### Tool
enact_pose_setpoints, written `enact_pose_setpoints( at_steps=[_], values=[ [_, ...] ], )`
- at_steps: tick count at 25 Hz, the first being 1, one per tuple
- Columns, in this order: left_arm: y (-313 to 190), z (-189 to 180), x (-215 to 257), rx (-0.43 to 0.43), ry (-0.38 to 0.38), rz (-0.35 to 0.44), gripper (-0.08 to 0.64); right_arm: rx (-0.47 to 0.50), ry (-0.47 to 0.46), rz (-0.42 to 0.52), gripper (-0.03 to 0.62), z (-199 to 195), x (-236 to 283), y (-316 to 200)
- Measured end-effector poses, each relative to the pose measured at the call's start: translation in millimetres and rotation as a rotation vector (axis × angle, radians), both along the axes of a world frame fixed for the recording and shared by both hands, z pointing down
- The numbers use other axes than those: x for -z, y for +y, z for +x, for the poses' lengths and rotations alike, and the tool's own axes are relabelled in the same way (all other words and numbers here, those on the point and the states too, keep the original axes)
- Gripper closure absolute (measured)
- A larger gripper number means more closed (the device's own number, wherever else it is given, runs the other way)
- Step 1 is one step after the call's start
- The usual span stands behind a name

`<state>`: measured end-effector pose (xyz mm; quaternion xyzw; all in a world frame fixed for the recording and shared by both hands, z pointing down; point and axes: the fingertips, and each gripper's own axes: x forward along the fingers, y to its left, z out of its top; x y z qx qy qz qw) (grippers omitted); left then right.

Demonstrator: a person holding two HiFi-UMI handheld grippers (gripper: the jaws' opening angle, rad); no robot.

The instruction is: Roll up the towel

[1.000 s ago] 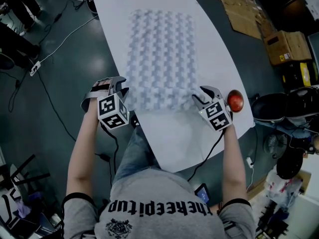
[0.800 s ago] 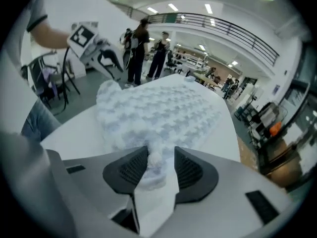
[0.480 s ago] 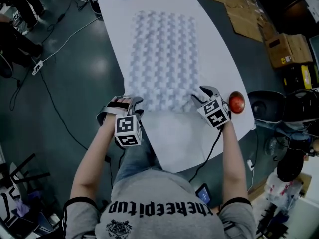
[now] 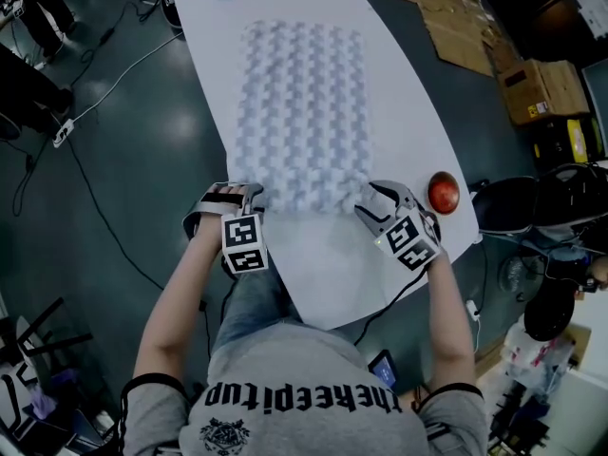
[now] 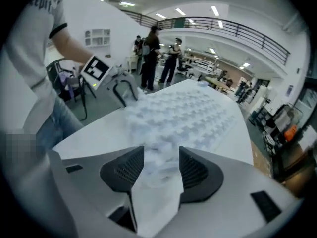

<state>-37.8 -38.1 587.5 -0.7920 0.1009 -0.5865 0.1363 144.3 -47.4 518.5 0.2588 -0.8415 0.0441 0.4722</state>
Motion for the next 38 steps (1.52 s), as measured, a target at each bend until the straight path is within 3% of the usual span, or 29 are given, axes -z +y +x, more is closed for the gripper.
enact_pose_setpoints(
  at_steps=[4,8,12,19,22,23,24,28,38],
  values=[
    [-3.6,-0.5,-0.4,0.0,-0.009,-0.002,0.367,0.128,0.144,-0.01,0.368,-10.3,-41.8,26.6],
    [-5.6,-0.8,-2.7,0.0,-0.014,-0.012,0.362,0.171,0.268,0.004,0.365,1.8,-66.6,16.2],
    [-6.8,-2.1,-3.4,0.007,-0.014,-0.028,0.356,0.212,0.321,-0.002,0.365,5.4,-74.9,8.1],
    [-9.4,-0.8,-7.1,0.018,-0.034,-0.049,0.359,0.207,0.272,-0.105,0.368,4.9,-80.9,5.4],
    [-10.1,-3.0,-9.4,0.032,-0.03,-0.053,0.392,0.168,0.249,-0.12,0.427,4.8,-81.4,4.0],
    [-11.6,-4.2,-10.1,0.037,-0.029,-0.036,0.445,0.161,0.255,-0.101,0.49,4.8,-81.4,2.1],
    [-12.9,-5.1,-10.7,0.036,-0.031,-0.012,0.497,0.156,0.262,-0.084,0.51,4.6,-81.3,0.8],
    [-10.4,-4.8,-10.9,0.028,-0.055,0.034,0.528,0.132,0.264,-0.08,0.542,5.8,-77.5,2.2],
    [42.9,-11.4,-9.5,-0.015,-0.061,-0.07,0.535,0.141,0.225,-0.129,0.569,3.6,-71.5,51.5]
  ],
)
